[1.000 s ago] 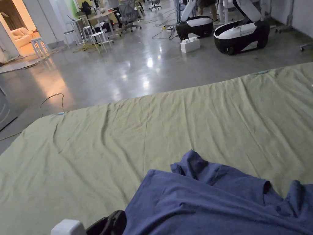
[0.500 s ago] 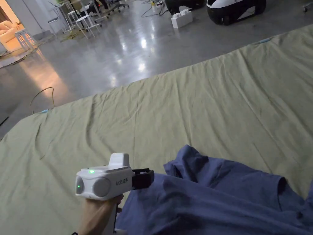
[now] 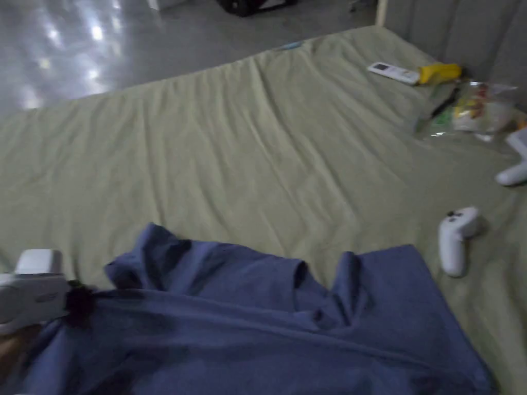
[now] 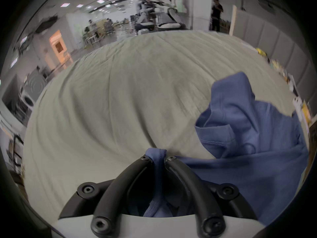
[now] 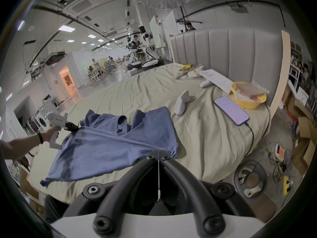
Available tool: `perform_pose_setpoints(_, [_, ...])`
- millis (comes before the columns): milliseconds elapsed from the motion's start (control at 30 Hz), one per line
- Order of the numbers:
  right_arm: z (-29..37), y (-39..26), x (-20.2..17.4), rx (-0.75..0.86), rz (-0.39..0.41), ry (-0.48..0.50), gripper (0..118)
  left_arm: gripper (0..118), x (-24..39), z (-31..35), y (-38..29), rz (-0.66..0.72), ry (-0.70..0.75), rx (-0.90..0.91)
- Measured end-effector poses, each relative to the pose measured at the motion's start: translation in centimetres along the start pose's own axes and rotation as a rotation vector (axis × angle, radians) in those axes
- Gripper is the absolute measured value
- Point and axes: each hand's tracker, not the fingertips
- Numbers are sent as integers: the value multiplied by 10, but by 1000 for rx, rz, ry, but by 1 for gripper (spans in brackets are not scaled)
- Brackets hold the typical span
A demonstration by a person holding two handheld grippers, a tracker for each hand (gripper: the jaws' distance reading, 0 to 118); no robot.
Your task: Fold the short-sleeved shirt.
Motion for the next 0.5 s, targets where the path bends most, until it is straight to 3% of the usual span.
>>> perform_pose_setpoints(33, [-6, 2, 1, -20, -27, -9, 2, 10, 11, 3, 0, -14, 9, -6])
perform_pose_setpoints(67, [-14, 5, 3, -30, -55, -21, 14, 10, 12, -2, 3, -6, 55, 1])
perform_pose_setpoints(133, [-35, 5, 16, -48, -104, -48, 27, 10, 10, -4, 16, 27, 34, -49])
perform_pose_setpoints(200, [-61, 9, 25, -101, -160, -74, 62, 10, 3, -1, 29, 55, 35, -77])
perform_pose_setpoints(233, [-75, 9, 30, -140, -192, -78, 74, 10, 1, -1, 31, 77, 18, -92])
perform_pose_setpoints(333, [-108, 7, 40, -164, -238, -56, 71, 10, 3, 4, 33, 96, -22, -113])
perform_pose_setpoints(433, [-136, 0, 39, -238, -200, -104, 71, 10, 7, 2, 27, 71, -2, -96])
perform_pose_setpoints(500, [-147, -6, 33, -291, -167, -131, 55, 10, 10, 4, 22, 58, 2, -86])
